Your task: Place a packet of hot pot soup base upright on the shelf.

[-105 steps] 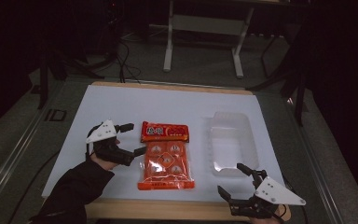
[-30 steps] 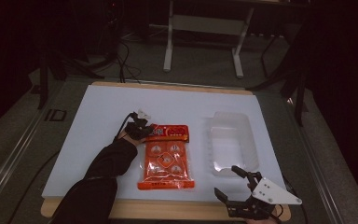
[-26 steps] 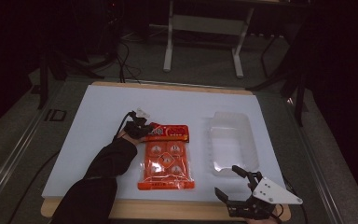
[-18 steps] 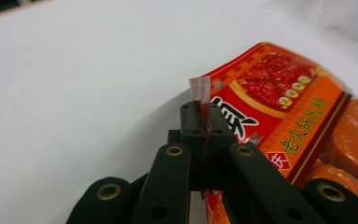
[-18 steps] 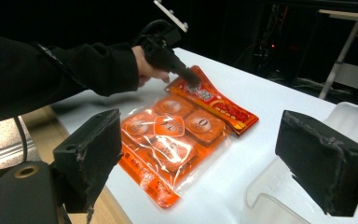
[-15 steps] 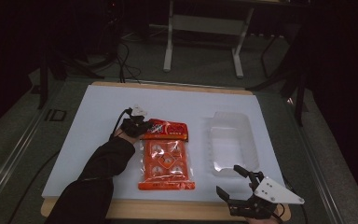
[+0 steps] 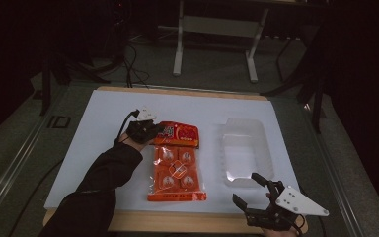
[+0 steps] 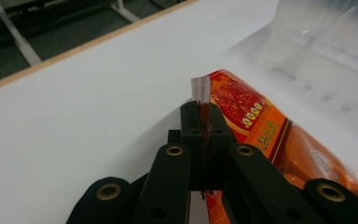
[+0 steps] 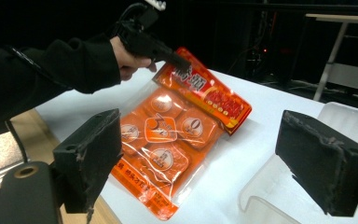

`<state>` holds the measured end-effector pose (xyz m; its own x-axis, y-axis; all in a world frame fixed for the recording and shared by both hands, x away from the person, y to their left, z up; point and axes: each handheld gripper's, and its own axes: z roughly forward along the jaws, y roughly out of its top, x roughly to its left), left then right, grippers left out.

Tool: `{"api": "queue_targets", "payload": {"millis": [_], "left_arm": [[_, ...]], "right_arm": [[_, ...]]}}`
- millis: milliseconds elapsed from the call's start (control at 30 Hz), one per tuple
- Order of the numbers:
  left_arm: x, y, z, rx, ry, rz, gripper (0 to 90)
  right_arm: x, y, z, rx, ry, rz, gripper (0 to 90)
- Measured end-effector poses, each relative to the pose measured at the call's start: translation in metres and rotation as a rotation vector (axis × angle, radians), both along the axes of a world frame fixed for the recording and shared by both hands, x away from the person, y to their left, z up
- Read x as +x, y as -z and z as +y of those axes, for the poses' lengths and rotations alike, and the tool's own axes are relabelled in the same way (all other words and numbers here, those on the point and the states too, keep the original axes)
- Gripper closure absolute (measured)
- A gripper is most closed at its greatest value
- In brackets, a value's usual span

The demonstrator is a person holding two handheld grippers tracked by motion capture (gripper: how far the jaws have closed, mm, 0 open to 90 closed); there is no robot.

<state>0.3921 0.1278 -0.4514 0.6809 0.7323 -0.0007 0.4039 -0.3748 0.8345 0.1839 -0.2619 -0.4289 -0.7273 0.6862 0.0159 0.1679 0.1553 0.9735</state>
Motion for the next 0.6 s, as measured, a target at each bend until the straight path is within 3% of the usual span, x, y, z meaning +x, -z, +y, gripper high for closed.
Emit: {"api": "queue_targets", "payload": {"millis": [300, 600], "left_arm": [[-0.022, -0.034, -0.008, -0.025, 0.063, -0.073, 90.0], [-0.046, -0.061, -0.019, -0.052, 0.116, -0.119, 90.0]], "right_arm": [[-0.002, -0.001, 0.004, -0.028, -0.025, -0.008, 12.8], [-0.005, -0.004, 0.003, -0.034, 0.009, -0.03, 12.1]]}}
